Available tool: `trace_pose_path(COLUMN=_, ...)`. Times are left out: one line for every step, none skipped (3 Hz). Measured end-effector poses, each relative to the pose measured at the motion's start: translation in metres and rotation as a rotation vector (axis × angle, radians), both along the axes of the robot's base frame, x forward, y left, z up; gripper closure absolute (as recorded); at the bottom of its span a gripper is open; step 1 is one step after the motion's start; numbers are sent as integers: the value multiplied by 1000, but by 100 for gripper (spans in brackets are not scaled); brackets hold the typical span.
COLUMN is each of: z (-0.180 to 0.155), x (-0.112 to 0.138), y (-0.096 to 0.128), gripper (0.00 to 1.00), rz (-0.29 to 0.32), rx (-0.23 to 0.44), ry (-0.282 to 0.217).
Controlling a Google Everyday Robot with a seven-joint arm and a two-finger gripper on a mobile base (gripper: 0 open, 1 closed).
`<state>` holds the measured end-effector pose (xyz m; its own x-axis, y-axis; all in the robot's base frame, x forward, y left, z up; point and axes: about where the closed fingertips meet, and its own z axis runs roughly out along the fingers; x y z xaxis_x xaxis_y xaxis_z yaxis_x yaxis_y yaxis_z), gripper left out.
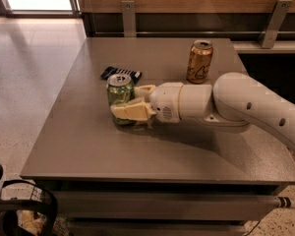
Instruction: Place green can upright
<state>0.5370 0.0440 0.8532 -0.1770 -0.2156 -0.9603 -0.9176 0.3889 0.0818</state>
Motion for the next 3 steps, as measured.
trace_pose_path(z=1, x=-1, y=2, gripper=63, rz=4, rx=-1, ry=-1)
trace_pose_path(z=1, x=-2, y=4, gripper=39, rz=8, rx=-1, ry=-2)
trace_pose_path(z=1, x=-2, y=5, gripper=17, rz=8, rx=-1, ry=-2)
